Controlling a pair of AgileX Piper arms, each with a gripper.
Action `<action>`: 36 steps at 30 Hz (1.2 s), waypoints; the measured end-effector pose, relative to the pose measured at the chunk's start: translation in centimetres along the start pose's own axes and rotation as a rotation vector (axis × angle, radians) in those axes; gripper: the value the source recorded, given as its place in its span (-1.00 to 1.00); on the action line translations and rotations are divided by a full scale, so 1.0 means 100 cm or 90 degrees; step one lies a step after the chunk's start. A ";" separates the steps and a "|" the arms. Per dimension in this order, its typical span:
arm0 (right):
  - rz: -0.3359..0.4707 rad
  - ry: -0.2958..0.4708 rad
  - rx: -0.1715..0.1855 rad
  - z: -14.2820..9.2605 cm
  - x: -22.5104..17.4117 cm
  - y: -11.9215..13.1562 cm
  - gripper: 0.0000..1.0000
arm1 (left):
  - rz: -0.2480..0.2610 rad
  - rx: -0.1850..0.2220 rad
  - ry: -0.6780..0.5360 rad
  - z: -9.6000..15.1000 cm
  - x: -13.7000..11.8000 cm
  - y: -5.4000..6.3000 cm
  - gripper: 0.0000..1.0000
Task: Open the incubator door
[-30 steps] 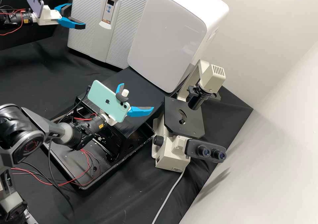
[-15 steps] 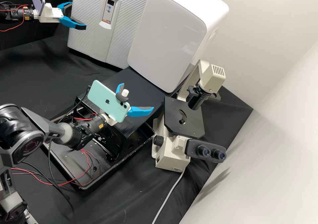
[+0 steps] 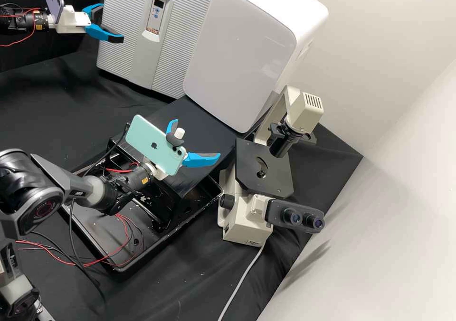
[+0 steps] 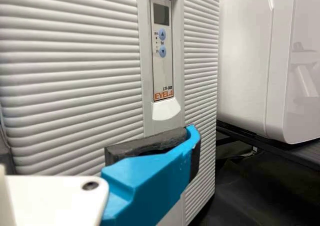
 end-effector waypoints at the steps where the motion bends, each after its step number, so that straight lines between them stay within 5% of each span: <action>1: 0.000 0.000 0.000 0.000 0.000 0.000 1.00 | 0.001 -0.004 0.002 0.000 0.000 0.000 -1.00; 12: 0.000 0.000 0.000 0.000 0.000 0.000 1.00 | 0.022 -0.043 0.031 0.005 -0.005 0.003 -1.00; 36: 0.000 0.000 0.000 0.000 0.000 0.000 1.00 | -0.001 -0.058 0.064 0.014 -0.014 -0.004 -1.00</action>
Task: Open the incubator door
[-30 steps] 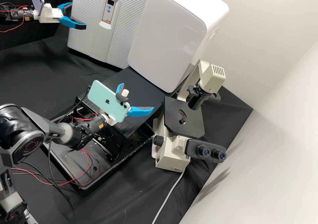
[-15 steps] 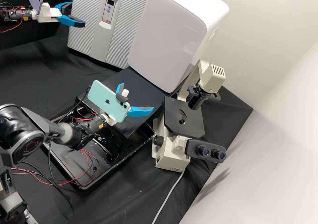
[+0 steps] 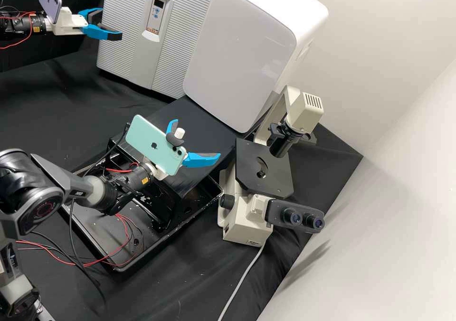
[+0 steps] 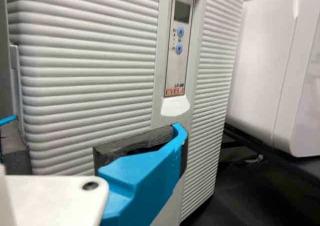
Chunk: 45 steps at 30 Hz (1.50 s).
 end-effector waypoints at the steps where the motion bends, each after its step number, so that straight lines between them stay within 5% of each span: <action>1: 0.000 0.000 0.000 0.000 0.000 0.000 1.00 | -0.002 -0.003 0.001 0.002 0.000 0.000 -1.00; 12: 0.000 0.000 0.000 0.000 0.000 0.000 1.00 | 0.031 0.011 0.031 0.016 -0.016 0.020 -1.00; 45: 0.000 0.000 0.000 0.000 0.000 0.000 1.00 | 0.032 -0.010 0.062 0.011 -0.016 0.020 -1.00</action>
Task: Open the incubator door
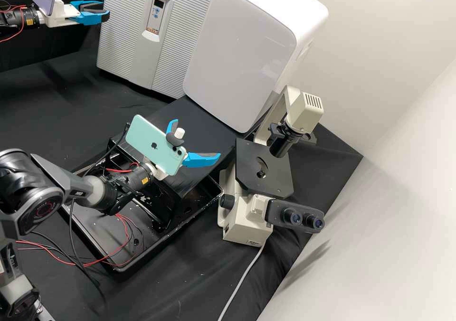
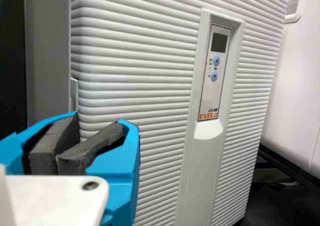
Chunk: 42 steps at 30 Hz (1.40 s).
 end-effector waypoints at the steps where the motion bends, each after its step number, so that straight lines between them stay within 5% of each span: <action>1: 0.000 0.000 0.000 0.000 0.000 0.000 1.00 | 0.000 0.000 0.000 0.000 0.000 0.000 -1.00; 11: 0.000 0.000 0.000 0.000 0.000 0.000 1.00 | -0.002 -0.001 0.003 0.001 -0.004 0.000 -1.00; 17: 0.000 0.000 0.000 0.000 0.000 0.000 1.00 | -0.013 0.031 -0.063 0.015 -0.013 -0.001 -1.00; 30: 0.000 0.000 0.000 0.000 0.000 0.000 1.00 | 0.016 0.028 -0.111 0.030 -0.028 0.007 -1.00; 31: 0.000 0.000 0.000 0.000 0.000 0.000 1.00 | 0.014 0.027 -0.109 0.029 -0.028 0.006 1.00; 42: 0.000 0.000 0.000 0.000 0.000 0.000 1.00 | -0.022 0.005 0.010 0.011 -0.026 -0.002 1.00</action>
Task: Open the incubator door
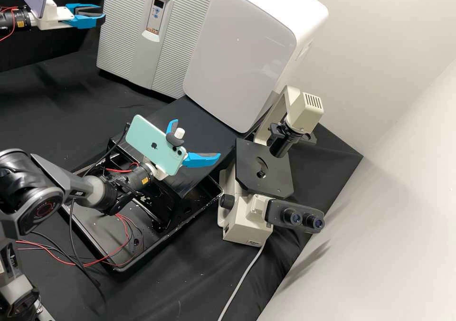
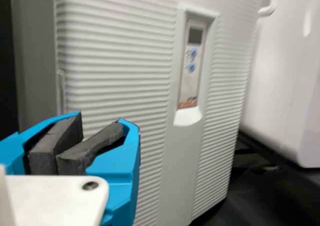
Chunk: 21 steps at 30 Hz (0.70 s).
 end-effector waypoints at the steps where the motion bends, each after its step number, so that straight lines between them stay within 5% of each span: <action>1: 0.000 0.000 0.000 0.000 0.000 0.000 1.00 | -0.005 -0.001 0.006 -0.002 0.001 -0.001 1.00; 11: 0.000 0.000 0.000 0.000 0.000 0.000 1.00 | -0.011 0.014 0.024 -0.009 0.012 -0.001 1.00; 21: 0.000 0.000 0.000 0.000 0.000 0.000 1.00 | 0.018 0.042 0.013 -0.011 0.031 0.018 1.00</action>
